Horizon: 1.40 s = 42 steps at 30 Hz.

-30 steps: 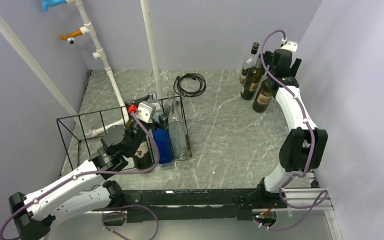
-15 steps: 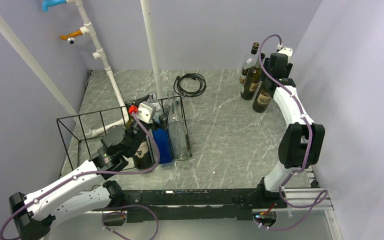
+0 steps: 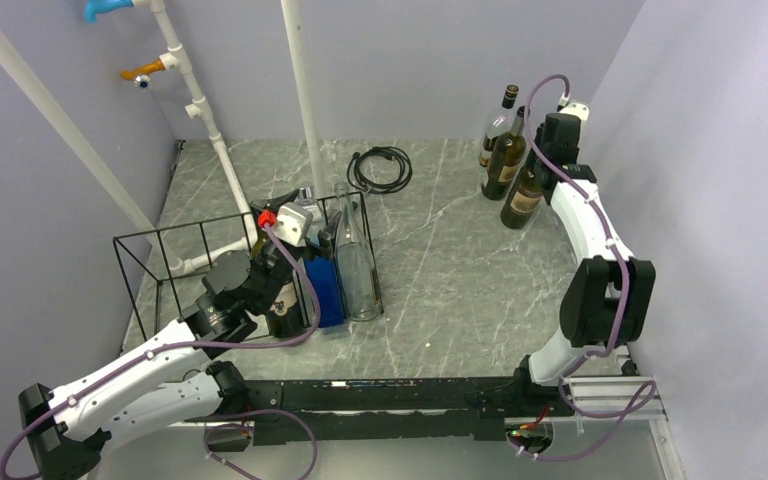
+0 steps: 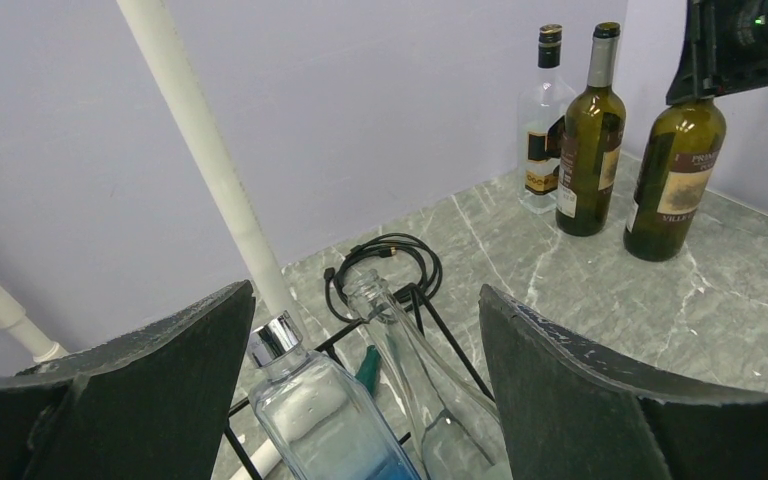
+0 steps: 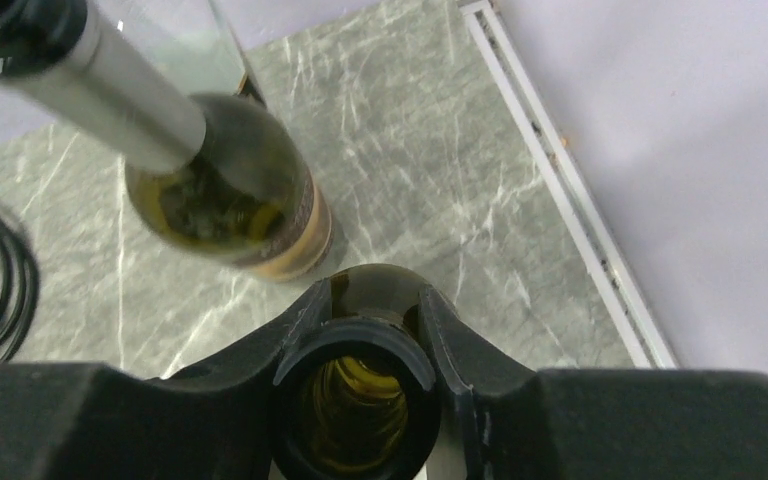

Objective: Put the wine bottle on the wine rack

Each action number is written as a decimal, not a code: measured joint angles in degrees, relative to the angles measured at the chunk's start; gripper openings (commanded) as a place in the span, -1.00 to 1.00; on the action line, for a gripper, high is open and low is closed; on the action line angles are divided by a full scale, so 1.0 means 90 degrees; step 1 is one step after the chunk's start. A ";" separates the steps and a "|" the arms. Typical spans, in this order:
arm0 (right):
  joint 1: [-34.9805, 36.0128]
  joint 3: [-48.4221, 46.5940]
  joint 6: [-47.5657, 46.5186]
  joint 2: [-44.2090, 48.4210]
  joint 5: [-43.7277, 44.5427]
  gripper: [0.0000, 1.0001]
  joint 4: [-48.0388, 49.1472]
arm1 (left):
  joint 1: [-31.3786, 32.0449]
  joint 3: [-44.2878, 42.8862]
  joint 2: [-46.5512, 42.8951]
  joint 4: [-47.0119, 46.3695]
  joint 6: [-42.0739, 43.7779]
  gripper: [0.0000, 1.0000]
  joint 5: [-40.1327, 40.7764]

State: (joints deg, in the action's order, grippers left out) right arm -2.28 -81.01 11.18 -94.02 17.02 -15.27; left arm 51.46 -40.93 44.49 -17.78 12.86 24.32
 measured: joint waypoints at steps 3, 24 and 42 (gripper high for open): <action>0.0000 0.0471 0.0124 0.0551 -0.0277 -1.00 -0.0148 | 0.0000 0.0000 0.0000 0.0000 -0.0002 0.76 -0.0002; 0.0092 0.2426 0.0952 0.3946 -0.5340 -1.00 -0.0651 | -0.0029 -0.0279 0.0491 0.0311 -0.0753 0.98 -0.1870; 0.2062 0.2208 0.0595 0.3966 -0.6275 -1.00 -0.1450 | 0.0413 -0.1474 0.2569 0.1059 -0.2348 0.99 -0.4381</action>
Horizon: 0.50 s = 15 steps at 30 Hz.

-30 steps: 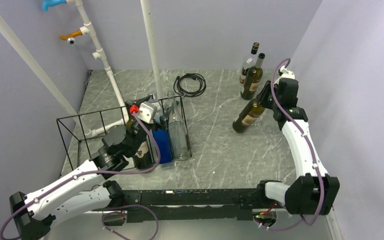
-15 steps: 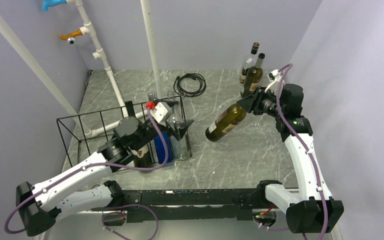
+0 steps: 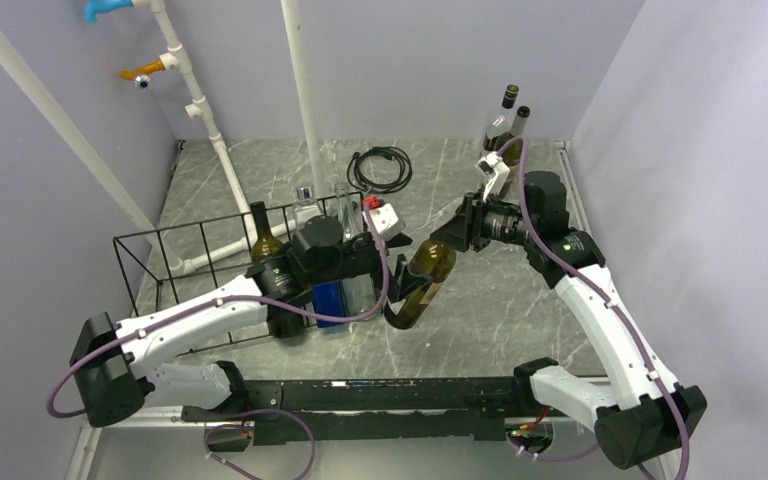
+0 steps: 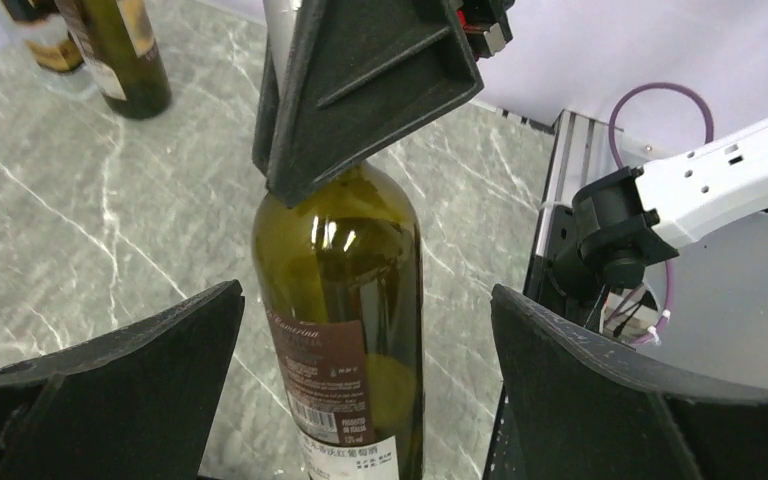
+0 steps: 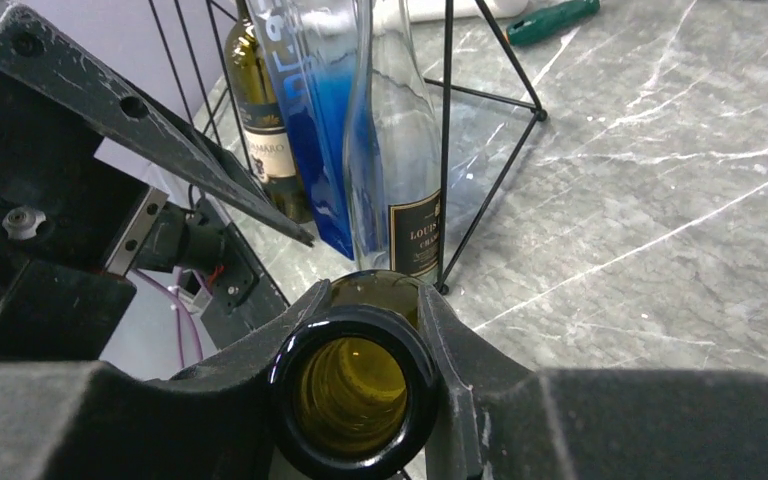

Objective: Put the wine bottle on the wine rack

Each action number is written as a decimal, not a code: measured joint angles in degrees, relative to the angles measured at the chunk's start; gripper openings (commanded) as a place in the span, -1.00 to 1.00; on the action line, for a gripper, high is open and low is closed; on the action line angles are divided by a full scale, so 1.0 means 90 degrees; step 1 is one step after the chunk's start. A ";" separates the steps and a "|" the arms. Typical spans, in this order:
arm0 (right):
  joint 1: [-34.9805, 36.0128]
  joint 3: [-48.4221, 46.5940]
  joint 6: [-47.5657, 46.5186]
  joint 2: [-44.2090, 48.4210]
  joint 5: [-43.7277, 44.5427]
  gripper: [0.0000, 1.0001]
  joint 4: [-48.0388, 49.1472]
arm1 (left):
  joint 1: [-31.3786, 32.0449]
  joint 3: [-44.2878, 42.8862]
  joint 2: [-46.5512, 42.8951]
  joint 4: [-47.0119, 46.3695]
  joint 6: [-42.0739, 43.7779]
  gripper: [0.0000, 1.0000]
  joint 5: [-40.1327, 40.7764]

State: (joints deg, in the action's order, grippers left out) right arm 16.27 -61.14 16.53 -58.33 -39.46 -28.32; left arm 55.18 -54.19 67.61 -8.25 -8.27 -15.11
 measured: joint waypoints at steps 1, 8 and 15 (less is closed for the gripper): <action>0.0044 0.0000 0.0002 -0.0063 0.0012 -1.00 -0.0002 | 0.0024 -0.0087 0.0121 0.0078 -0.0022 0.98 0.0012; 0.0374 -0.0010 0.0036 -0.0231 0.0223 -1.00 0.0000 | 0.0058 -0.0549 0.0877 0.0631 -0.0308 0.99 0.0170; 0.0600 -0.0058 0.0168 -0.0233 0.0313 -1.00 0.0058 | 0.0085 -0.0704 0.1324 0.1052 -0.0595 0.86 0.0313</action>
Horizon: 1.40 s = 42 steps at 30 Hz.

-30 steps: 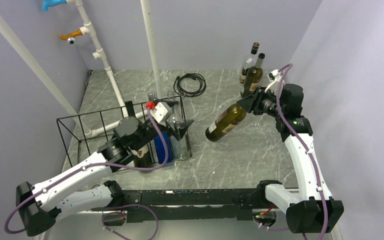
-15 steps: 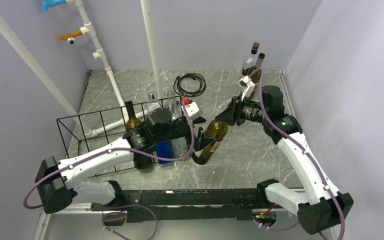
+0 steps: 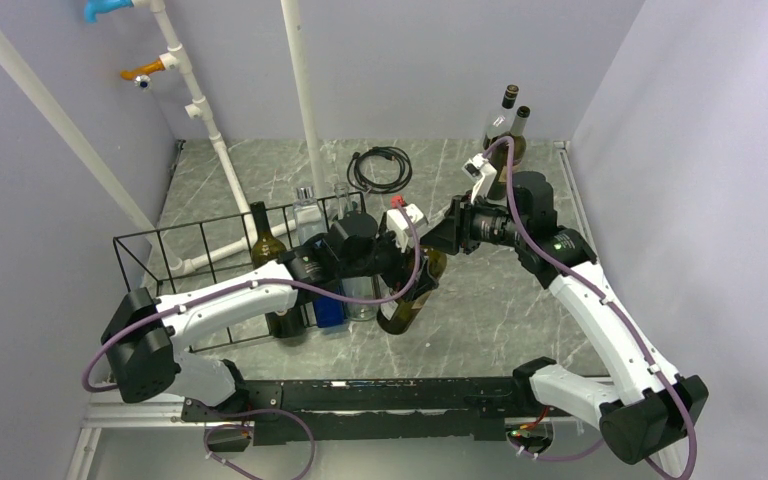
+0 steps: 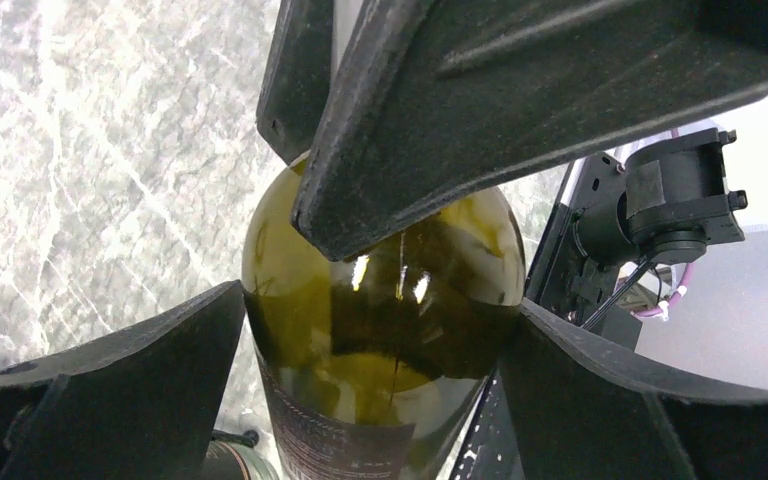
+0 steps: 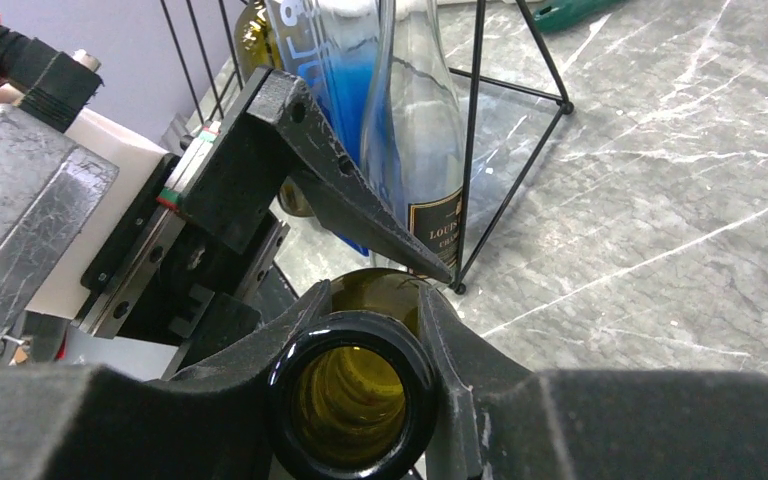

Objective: Put the wine bottle on the wine rack

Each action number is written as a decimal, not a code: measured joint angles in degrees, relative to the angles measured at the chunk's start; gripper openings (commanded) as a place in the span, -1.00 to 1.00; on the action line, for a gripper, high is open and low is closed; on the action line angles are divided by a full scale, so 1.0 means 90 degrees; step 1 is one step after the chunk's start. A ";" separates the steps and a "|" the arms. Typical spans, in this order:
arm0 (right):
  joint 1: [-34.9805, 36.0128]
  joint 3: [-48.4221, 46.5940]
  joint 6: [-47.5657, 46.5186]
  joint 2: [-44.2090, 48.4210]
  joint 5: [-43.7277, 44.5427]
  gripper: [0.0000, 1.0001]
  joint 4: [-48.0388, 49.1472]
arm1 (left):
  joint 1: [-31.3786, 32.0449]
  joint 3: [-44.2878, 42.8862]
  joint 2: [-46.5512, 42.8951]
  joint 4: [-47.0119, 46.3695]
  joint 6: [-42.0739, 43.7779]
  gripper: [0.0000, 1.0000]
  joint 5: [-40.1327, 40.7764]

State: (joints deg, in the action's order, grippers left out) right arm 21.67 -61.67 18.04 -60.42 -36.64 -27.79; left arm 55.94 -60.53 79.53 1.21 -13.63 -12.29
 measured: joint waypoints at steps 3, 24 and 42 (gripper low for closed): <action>0.0083 0.0000 0.0019 -0.0005 0.0104 -1.00 0.0010 | 0.0005 -0.0068 0.0022 0.0172 -0.0075 0.72 0.0087; 0.0449 -0.0002 0.0226 -0.0034 0.0515 -0.60 0.0267 | 0.0085 -0.0384 0.0131 0.0607 0.0100 -0.70 0.0350; 0.0512 -0.0369 0.0503 0.0821 0.1778 0.80 0.0124 | 0.0109 -0.0369 -0.0612 0.1090 0.0534 -1.00 0.1523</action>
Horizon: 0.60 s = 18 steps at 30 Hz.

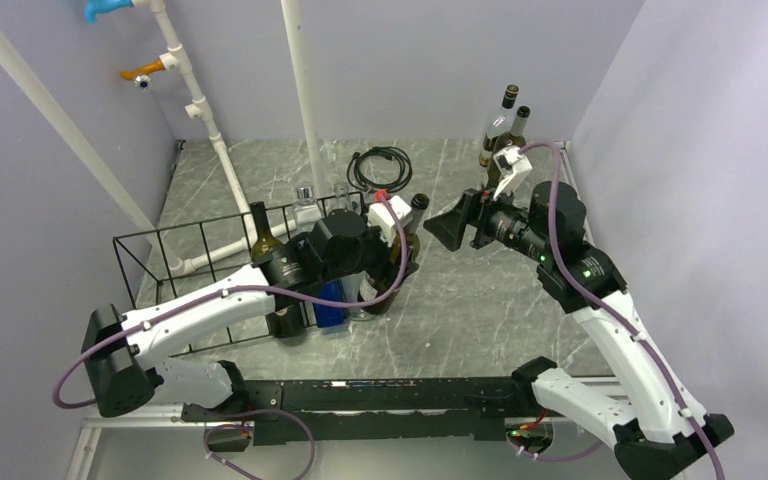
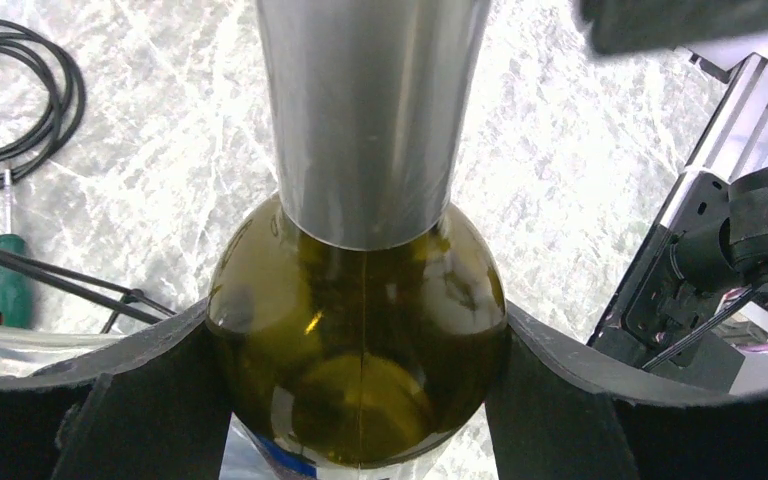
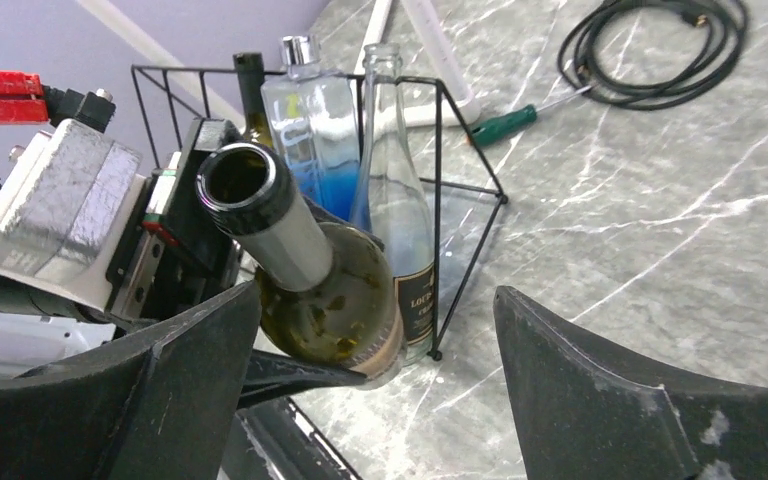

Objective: Put the wine bottle on the wine rack

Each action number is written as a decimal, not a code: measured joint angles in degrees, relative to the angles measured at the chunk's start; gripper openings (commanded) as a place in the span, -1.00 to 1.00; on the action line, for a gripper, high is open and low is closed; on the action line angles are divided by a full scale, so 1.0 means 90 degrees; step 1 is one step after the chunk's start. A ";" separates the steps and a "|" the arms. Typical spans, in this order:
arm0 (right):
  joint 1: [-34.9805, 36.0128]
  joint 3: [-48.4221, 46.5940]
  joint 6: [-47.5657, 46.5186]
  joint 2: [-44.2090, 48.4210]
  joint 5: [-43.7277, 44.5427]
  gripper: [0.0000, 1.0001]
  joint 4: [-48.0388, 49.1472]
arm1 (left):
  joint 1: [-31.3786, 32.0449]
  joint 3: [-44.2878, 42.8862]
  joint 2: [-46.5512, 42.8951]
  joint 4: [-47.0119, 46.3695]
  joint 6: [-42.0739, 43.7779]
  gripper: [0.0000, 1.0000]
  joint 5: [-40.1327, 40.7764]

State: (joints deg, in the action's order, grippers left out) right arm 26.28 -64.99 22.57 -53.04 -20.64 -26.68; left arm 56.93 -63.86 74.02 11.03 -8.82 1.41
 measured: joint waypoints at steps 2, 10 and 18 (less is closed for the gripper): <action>0.0000 0.0000 0.0017 0.0175 0.0236 0.83 -0.0017 | -0.0012 0.0058 -0.0151 0.0005 0.0058 -1.00 0.0034; 0.0000 0.0100 0.0189 0.1151 0.1452 0.98 -0.0032 | -0.0017 0.0410 -0.0884 0.0027 0.0284 -1.00 0.0644; 0.0000 0.0134 0.0221 0.1605 0.2144 0.99 -0.0024 | -0.0029 0.0775 -0.1593 -0.0073 0.0716 -1.00 0.2108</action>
State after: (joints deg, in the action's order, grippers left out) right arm 26.28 -63.79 24.56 -38.59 -1.34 -26.89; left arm 56.66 -56.88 59.68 10.37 -2.37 20.38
